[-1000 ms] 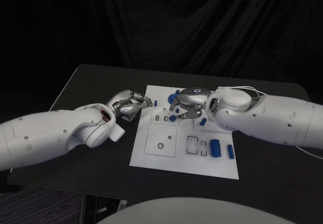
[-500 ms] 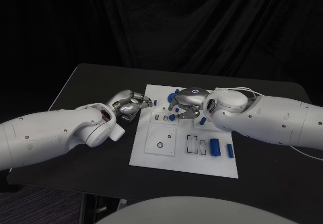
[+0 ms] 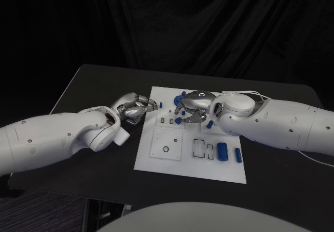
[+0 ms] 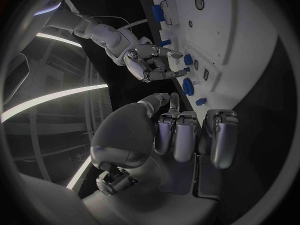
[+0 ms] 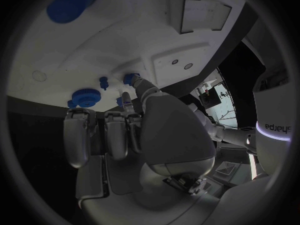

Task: Assemble the parts on the task board

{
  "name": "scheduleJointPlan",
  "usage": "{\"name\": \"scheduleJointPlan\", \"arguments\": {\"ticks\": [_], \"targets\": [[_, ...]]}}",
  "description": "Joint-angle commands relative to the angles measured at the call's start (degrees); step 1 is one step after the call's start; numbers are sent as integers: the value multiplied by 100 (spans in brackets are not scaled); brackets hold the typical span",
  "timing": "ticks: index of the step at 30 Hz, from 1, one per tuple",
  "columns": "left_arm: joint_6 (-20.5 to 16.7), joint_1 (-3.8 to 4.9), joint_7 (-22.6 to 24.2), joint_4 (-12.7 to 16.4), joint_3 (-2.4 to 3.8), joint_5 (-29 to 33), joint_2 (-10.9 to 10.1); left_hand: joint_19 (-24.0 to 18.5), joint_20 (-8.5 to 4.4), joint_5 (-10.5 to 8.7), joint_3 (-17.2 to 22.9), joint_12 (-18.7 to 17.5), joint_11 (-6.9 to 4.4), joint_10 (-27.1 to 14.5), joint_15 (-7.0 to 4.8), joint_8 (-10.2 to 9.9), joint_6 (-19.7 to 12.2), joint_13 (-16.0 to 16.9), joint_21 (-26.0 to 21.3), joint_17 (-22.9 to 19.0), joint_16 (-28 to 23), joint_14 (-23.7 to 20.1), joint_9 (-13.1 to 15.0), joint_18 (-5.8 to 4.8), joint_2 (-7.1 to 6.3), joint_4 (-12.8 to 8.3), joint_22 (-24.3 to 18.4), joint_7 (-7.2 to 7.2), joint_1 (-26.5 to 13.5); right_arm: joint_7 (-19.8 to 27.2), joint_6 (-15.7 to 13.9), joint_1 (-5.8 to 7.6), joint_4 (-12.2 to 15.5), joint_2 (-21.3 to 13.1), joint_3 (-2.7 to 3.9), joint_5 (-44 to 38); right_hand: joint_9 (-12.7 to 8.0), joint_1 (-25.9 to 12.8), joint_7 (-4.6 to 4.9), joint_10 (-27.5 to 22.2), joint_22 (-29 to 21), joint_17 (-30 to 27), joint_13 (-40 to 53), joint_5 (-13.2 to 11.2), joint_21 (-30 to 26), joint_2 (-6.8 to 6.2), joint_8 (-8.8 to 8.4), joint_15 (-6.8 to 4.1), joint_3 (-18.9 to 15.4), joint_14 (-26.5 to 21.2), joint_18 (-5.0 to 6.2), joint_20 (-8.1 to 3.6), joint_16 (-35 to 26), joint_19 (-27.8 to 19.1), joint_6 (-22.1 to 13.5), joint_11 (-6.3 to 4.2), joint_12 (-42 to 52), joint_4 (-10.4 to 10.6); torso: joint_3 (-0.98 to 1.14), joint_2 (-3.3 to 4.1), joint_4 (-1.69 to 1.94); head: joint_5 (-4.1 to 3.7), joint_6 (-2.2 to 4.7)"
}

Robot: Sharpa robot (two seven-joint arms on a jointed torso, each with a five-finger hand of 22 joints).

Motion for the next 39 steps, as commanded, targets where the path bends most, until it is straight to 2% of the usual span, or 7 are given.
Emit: {"name": "scheduleJointPlan", "arguments": {"ticks": [1, 4, 6, 7, 8, 16, 39], "targets": [[60, -19, 28, 0, 3, 26, 12, 278, 24, 8, 38, 21, 23, 606, 8, -41, -41, 1509, 1, 1509, 15, 595, -31, -3, -8, 8, 1110, 3, -28, -84, -14, -27, -26, 13, 4, -52, 7, -58, -2, 606, 1277, 1281, 1507, -27, 14, 17, 32, -51, -22, 548, -2, -37, 11, 374, 23, -43, 16, 0, -1, 3, 5, 5, -11], [43, -25, 38, -3, 3, 26, 11, 275, 48, -120, 38, 21, 58, 606, 37, -124, -126, 1509, -2, 1509, 15, 595, -158, -3, -27, 53, 1109, 43, -84, -80, -3, -36, -38, 23, 4, -52, 7, -58, -2, 606, 1277, 1281, 1507, -27, 14, 17, 32, -51, -22, 548, -2, -37, 11, 374, 23, -43, 16, 0, 0, 2, 0, 13, -20], [27, -29, 50, -6, 3, 26, 13, 273, 74, -317, 17, 21, 90, 606, 66, -204, -194, 1509, -5, 1509, 15, 595, -287, -2, -40, 113, 1107, 78, -137, -79, 3, -40, -41, 27, 4, -52, 7, -58, -2, 606, 1277, 1281, 1507, -27, 14, 17, 32, -51, -22, 548, -2, -37, 11, 374, 23, -43, 16, 0, -1, 1, -2, 17, -22], [19, -31, 57, -10, 3, 26, 14, 271, 99, -567, -30, 21, 113, 606, 90, -265, -229, 1509, -7, 1509, 15, 595, -408, -1, -51, 186, 1107, 102, -196, -78, 8, -42, -43, 29, 4, -52, 7, -58, -2, 606, 1277, 1281, 1507, -27, 14, 17, 32, -51, -22, 548, -2, -37, 11, 374, 23, -43, 16, 0, -1, 1, -2, 17, -22], [11, -32, 63, -14, 3, 26, 16, 269, 110, -676, -51, 21, 122, 606, 98, -287, -241, 1509, -10, 1509, 15, 595, -462, 0, -55, 212, 1105, 111, -210, -78, 14, -45, -45, 32, 4, -52, 8, -58, -4, 606, 1279, 1285, 1507, -31, 16, 17, 32, -51, -24, 549, -2, -38, 13, 375, 22, -44, 16, -1, -2, 2, -2, 20, -23], [-8, -40, 83, -27, 3, 26, 24, 262, 182, -1157, -285, 21, 204, 606, 173, -499, -321, 1509, -18, 1509, 15, 595, -1012, 3, -94, 486, 1106, 195, -313, -73, 58, -64, -56, 53, 4, -52, 43, -12, -18, 606, 1280, 1287, 1507, 61, 13, 55, 84, -65, -1, 549, -2, -54, 14, 374, 97, -58, 16, -43, -4, 1, -2, 18, -35], [94, -67, 43, -67, 3, 26, 51, 257, 187, -1095, -326, 21, 193, 606, 170, -470, -192, 1509, -25, 1509, 15, 595, -1210, 6, -52, 518, 1102, 175, -224, -71, 152, -173, -132, 105, 5, -52, 459, -13, -116, 606, 1293, 1284, 1507, 416, 9, 163, 528, -98, 25, 549, -4, -93, 10, 378, 804, -92, 16, -189, -10, 0, 1, 31, -40]]}}
